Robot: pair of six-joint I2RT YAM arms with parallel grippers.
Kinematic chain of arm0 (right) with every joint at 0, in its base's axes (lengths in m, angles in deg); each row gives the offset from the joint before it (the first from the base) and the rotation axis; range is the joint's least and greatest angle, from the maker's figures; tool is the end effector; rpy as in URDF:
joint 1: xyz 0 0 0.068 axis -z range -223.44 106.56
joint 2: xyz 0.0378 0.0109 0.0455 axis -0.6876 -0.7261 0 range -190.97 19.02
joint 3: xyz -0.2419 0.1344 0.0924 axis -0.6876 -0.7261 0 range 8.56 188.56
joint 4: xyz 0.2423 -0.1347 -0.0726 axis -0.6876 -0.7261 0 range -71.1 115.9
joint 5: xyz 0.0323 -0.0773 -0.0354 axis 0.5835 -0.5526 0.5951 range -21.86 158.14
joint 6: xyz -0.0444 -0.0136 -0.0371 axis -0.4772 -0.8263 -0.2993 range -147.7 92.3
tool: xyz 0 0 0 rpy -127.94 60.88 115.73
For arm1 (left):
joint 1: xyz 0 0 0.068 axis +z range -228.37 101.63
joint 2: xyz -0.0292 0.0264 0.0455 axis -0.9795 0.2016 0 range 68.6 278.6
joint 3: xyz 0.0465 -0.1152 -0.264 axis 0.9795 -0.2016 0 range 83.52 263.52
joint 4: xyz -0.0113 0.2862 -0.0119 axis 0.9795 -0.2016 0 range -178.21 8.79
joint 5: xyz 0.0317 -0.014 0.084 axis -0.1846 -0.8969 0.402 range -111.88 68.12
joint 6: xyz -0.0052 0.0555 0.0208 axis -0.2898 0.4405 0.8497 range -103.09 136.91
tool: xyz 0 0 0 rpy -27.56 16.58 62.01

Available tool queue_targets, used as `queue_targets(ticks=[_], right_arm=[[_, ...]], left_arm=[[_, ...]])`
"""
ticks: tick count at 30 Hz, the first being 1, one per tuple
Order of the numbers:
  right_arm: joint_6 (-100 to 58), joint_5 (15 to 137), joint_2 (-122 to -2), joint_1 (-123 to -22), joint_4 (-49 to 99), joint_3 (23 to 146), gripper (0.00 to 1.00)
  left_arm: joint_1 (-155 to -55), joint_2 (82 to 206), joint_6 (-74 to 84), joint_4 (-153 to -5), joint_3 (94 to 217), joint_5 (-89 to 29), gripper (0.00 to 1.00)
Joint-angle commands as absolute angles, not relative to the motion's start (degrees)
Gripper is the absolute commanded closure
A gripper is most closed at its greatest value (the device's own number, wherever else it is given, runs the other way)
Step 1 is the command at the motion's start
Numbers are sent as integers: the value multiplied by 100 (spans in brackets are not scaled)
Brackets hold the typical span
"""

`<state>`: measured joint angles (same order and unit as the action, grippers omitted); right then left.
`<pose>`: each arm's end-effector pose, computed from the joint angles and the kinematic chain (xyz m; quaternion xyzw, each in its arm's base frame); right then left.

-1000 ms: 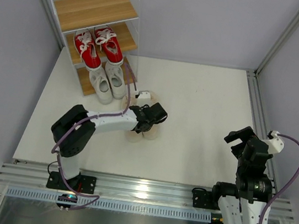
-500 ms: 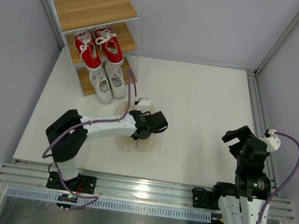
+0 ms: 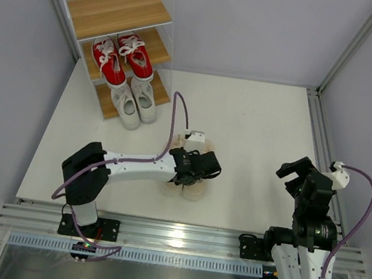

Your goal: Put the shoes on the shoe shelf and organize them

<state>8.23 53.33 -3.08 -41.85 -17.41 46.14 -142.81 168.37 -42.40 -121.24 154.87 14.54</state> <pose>0.1054 -0.0140 0.2963 0.3361 0.7827 0.0457 0.5218 0.1856 -0.3278 0.2150 -0.0166 0.9348 -0.0119 0.3545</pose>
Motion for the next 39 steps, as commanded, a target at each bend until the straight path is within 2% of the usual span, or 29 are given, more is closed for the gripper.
queue_targets(ticks=[1, 2, 3, 5, 6, 9, 16, 19, 22, 30, 34, 39], right_arm=[[702, 5389, -260, -4186, -1603, 4618, 3], [702, 5407, -268, -4186, -1585, 4618, 3], [693, 5425, -286, -4186, -1585, 4609, 3], [676, 5451, -321, -4186, -1568, 4618, 3], [658, 5451, -330, -4186, -1568, 4618, 3], [623, 5478, -330, -4186, -1550, 4600, 3], [623, 5662, -365, -4186, -1427, 4468, 3], [605, 5715, -383, -4186, -1427, 4460, 3], [597, 5794, -374, -4186, -1418, 4460, 3], [588, 5882, -365, -4186, -1409, 4425, 3], [570, 5952, -409, -4186, -1374, 4398, 3], [561, 5961, -462, -4186, -1357, 4372, 3]], left_arm=[[-14420, 16432, -3926, -11347, 15656, 2013, 58], [-14437, 16406, -3899, -11338, 15586, 2109, 27], [-14437, 16362, -3899, -11451, 15559, 2171, 17], [-14437, 16326, -3899, -11653, 15480, 2364, 4], [-14437, 16248, -3908, -11759, 15436, 2582, 2], [-14464, 15741, -3847, -11830, 14989, 2856, 0], [-15077, 14665, -3766, -10820, 13494, 3171, 0], [-15481, 14796, -4135, -10978, 13230, 3654, 0], [-15650, 14911, -4119, -10452, 12871, 3771, 0], [-15642, 15595, -3769, -8756, 12070, 4043, 0], [-15615, 15973, -3425, -7159, 11753, 3842, 0], [-15528, 16545, -3617, -6890, 11814, 3779, 0]])
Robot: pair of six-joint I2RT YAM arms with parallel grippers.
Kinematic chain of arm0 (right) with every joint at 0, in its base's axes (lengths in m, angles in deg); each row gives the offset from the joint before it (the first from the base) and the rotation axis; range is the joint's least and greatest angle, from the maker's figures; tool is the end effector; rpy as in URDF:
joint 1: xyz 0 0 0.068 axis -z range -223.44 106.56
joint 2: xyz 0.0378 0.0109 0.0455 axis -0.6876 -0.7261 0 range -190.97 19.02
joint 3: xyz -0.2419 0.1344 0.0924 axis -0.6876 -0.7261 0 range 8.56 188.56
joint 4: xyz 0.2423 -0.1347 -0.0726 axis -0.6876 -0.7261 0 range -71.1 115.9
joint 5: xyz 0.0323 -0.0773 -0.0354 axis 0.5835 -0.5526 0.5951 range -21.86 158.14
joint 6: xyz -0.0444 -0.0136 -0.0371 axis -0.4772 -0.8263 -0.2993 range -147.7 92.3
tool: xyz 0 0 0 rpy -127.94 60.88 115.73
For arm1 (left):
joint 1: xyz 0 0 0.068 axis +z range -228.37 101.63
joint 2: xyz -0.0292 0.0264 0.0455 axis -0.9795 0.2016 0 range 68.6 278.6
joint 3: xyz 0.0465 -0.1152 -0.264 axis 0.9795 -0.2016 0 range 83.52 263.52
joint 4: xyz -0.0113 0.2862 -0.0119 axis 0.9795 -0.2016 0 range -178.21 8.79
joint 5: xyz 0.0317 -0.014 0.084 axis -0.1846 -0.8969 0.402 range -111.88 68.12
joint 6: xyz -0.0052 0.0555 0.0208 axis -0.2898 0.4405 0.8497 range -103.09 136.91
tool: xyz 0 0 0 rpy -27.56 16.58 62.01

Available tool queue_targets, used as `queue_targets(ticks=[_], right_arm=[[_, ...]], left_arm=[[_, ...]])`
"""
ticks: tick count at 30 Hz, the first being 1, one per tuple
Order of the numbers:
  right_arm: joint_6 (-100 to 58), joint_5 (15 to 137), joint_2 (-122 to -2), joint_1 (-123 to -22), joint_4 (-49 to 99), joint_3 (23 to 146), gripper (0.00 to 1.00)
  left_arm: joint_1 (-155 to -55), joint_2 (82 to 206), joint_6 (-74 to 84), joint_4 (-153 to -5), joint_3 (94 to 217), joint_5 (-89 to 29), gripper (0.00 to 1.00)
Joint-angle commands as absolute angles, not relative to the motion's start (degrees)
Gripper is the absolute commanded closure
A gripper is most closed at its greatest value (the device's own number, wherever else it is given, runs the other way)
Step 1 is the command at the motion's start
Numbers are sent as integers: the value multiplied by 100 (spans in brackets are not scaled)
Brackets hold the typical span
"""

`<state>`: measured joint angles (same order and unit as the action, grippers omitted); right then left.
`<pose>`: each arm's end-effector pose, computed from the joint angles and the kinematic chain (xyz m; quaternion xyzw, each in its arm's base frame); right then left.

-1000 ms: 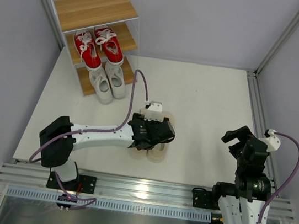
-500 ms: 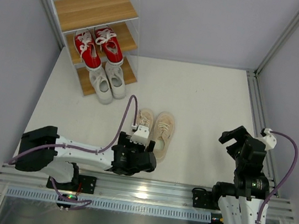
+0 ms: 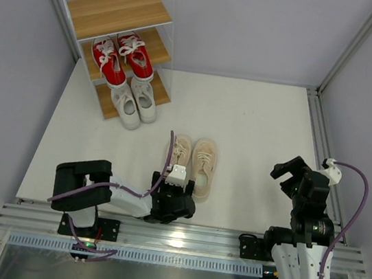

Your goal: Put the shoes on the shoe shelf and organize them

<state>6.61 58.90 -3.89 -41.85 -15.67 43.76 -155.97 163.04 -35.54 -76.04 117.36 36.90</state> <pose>0.1133 -0.0101 0.2831 0.3038 0.8056 0.0752 0.5030 0.0972 -0.2679 0.1095 0.0388 0.8437 -0.0369 0.5341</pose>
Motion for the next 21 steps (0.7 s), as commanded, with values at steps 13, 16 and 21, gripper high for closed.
queue_targets(ticks=[13, 16, 21], right_arm=[[535, 5988, -488, -4186, -1260, 4336, 3], [535, 5996, -462, -4186, -1243, 4336, 3], [535, 6014, -462, -4186, -1225, 4328, 3]], left_arm=[[-15439, 16652, -4698, -9110, 12480, 4017, 100], [-15440, 16380, -5103, -11009, 13430, 4192, 100], [-15387, 15738, -4533, -11839, 14537, 4298, 100]])
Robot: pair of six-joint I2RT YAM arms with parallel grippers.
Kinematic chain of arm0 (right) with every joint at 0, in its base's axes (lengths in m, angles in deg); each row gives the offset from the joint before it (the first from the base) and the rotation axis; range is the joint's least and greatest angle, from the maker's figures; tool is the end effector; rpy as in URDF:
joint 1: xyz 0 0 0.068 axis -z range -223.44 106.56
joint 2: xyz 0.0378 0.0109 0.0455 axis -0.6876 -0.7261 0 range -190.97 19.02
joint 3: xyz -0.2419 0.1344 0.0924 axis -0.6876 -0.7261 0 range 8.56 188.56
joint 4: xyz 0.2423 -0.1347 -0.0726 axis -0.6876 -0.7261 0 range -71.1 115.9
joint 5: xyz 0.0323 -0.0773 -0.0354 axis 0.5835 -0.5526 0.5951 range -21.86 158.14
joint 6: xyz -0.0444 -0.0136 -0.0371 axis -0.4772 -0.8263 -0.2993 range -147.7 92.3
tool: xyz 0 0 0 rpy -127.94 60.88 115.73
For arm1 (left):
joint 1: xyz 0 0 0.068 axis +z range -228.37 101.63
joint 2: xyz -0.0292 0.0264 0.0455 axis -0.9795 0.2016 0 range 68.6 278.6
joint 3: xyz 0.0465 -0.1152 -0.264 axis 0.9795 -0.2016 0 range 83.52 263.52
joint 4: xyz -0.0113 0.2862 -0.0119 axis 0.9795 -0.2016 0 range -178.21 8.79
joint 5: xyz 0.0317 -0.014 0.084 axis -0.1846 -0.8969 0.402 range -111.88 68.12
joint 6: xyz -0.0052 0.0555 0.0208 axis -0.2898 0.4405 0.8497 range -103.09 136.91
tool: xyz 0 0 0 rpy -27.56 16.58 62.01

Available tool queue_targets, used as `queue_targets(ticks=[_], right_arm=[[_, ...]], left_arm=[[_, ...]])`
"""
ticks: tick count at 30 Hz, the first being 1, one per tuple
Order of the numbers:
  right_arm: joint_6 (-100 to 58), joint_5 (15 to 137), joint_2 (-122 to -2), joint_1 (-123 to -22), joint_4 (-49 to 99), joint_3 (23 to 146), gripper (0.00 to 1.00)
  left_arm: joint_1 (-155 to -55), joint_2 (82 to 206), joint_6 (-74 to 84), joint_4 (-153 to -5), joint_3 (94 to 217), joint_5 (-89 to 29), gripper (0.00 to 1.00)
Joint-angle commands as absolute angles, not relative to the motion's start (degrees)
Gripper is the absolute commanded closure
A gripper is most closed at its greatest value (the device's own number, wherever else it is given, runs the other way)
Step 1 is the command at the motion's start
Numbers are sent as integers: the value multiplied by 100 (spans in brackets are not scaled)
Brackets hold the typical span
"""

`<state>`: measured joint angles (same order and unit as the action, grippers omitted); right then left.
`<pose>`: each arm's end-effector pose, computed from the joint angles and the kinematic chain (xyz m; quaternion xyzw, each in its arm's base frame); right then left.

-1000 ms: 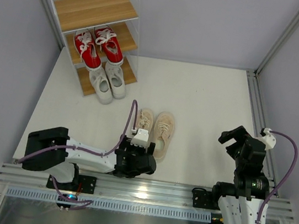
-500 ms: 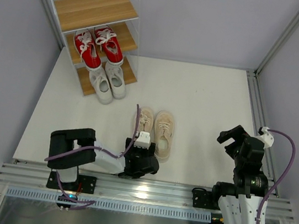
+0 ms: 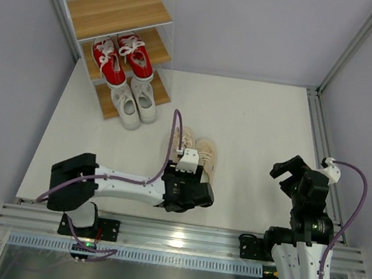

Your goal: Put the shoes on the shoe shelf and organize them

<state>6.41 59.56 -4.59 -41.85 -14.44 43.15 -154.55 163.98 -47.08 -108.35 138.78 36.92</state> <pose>0.1172 -0.0097 0.2803 0.2998 0.8078 0.0790 0.5014 0.1152 -0.3119 0.1776 -0.0056 0.8596 0.0024 0.5110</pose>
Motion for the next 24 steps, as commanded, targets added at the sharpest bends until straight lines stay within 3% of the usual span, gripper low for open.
queue_targets(ticks=[1, 11, 14, 18, 24], right_arm=[[544, 6005, -470, -4186, -1216, 4328, 3], [518, 6023, -444, -4186, -1234, 4407, 3], [526, 6049, -453, -4186, -1199, 4407, 3], [544, 6119, -532, -4186, -1093, 4372, 3], [421, 6093, -708, -4186, -1058, 4477, 3]], left_arm=[[-15369, 15555, -4227, -11856, 14670, 4316, 100], [-14886, 15491, -1362, -10935, 16340, 4377, 100], [-14763, 15422, 353, -9962, 16745, 4107, 100], [-14693, 15403, 2505, -7144, 16815, 3947, 100], [-13788, 15640, 3614, -6540, 17911, 3701, 100]])
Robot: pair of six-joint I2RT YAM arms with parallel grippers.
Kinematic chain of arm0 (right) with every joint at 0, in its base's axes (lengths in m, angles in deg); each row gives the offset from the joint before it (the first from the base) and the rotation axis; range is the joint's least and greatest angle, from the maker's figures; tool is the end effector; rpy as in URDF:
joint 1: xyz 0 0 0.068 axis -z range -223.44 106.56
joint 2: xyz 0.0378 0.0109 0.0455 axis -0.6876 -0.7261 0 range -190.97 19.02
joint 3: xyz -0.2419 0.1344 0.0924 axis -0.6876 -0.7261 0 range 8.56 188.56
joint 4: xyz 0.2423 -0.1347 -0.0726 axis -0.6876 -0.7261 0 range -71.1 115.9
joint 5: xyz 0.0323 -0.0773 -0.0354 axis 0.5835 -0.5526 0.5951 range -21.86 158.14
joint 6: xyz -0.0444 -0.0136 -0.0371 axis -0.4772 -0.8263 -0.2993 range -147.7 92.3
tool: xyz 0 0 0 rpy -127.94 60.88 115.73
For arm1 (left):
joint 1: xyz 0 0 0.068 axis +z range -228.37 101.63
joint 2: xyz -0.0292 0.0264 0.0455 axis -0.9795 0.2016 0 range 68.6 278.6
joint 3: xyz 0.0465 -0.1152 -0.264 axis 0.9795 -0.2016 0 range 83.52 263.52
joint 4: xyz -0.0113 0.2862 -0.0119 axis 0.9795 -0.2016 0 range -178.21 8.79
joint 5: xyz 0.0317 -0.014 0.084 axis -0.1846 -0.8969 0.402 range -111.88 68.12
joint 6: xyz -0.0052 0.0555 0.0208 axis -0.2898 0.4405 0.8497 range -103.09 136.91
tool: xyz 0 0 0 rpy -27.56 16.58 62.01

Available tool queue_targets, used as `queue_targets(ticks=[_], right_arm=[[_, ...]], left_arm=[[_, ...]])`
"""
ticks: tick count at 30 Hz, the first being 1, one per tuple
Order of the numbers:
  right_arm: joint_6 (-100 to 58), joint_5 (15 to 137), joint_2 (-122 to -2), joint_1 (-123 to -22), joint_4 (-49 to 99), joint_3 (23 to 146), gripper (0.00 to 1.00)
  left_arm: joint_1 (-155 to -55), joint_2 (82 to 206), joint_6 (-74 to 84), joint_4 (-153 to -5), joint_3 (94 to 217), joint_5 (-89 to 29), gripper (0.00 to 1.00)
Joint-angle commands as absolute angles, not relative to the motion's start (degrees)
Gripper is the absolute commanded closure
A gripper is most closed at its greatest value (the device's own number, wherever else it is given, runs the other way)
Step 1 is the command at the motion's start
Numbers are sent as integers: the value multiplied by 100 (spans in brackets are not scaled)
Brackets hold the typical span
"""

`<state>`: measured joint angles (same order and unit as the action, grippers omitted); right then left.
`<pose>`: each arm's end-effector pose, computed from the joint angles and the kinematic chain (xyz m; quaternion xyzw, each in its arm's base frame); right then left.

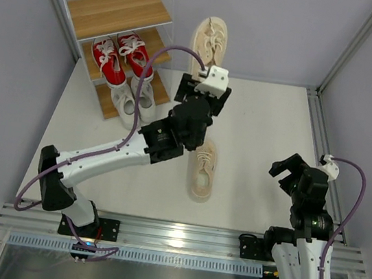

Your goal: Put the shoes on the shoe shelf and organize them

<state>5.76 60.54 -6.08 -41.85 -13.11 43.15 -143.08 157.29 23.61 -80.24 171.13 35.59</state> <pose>0.1230 -0.0091 0.2800 0.2914 0.8120 0.0829 0.4989 0.1972 -0.3312 0.4518 0.0864 0.7022 -0.0028 0.7068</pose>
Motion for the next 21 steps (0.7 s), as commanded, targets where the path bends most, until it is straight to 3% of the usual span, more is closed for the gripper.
queue_targets(ticks=[1, 12, 16, 21], right_arm=[[403, 6102, -717, -4186, -1041, 4468, 3], [236, 6303, -1199, -4186, -1128, 4758, 3], [96, 6304, -1481, -4186, -1313, 5152, 3], [-54, 6313, -1771, -4186, -1532, 5549, 3]], left_arm=[[-13674, 15667, 3685, -6443, 18027, 3701, 100], [-12847, 15755, 5119, -5475, 19188, 4026, 99], [-12242, 15790, 4804, -6027, 19469, 4026, 100], [-11389, 15939, 3248, -7844, 20040, 3604, 100]])
